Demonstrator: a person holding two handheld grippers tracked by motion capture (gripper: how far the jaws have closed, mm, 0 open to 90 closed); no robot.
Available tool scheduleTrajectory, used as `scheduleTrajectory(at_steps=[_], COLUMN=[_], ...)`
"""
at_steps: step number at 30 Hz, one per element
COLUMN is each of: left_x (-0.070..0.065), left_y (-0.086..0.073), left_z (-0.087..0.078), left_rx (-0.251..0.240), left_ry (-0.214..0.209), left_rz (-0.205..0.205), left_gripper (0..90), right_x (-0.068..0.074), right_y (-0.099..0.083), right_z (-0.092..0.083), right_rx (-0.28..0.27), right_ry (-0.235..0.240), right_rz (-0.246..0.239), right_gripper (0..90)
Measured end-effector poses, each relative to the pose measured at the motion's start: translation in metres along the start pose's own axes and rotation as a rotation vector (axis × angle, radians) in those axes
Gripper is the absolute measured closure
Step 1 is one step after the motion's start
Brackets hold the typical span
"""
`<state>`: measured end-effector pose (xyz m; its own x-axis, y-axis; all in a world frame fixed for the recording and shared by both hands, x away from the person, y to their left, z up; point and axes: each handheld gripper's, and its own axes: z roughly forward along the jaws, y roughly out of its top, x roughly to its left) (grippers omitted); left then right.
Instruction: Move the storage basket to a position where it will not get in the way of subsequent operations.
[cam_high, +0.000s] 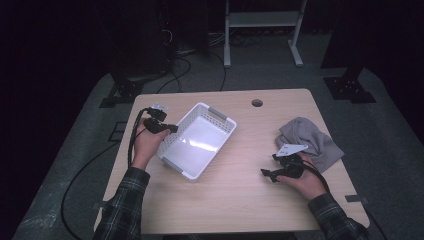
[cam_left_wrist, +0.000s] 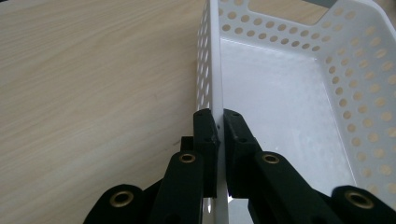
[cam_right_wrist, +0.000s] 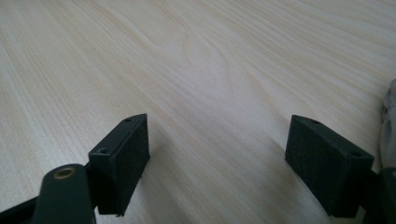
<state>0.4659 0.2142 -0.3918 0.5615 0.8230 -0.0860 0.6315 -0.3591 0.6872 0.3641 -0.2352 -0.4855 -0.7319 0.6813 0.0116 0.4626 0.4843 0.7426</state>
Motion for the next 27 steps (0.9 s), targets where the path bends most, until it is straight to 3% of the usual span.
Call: scheduleTrajectory(at_steps=[12, 27], left_x=[0.035, 0.076], left_y=[0.012, -0.003], left_z=[0.001, 0.0], left_rx=[0.004, 0.004], left_ry=[0.051, 0.118], left_rz=[-0.017, -0.094], left_gripper=[85.3, 85.2], right_x=[0.0, 0.0], right_y=[0.0, 0.0], right_z=[0.0, 0.0], right_rx=[0.0, 0.001], right_ry=[0.0, -0.001], right_rz=[0.001, -0.001], right_gripper=[20.1, 20.1])
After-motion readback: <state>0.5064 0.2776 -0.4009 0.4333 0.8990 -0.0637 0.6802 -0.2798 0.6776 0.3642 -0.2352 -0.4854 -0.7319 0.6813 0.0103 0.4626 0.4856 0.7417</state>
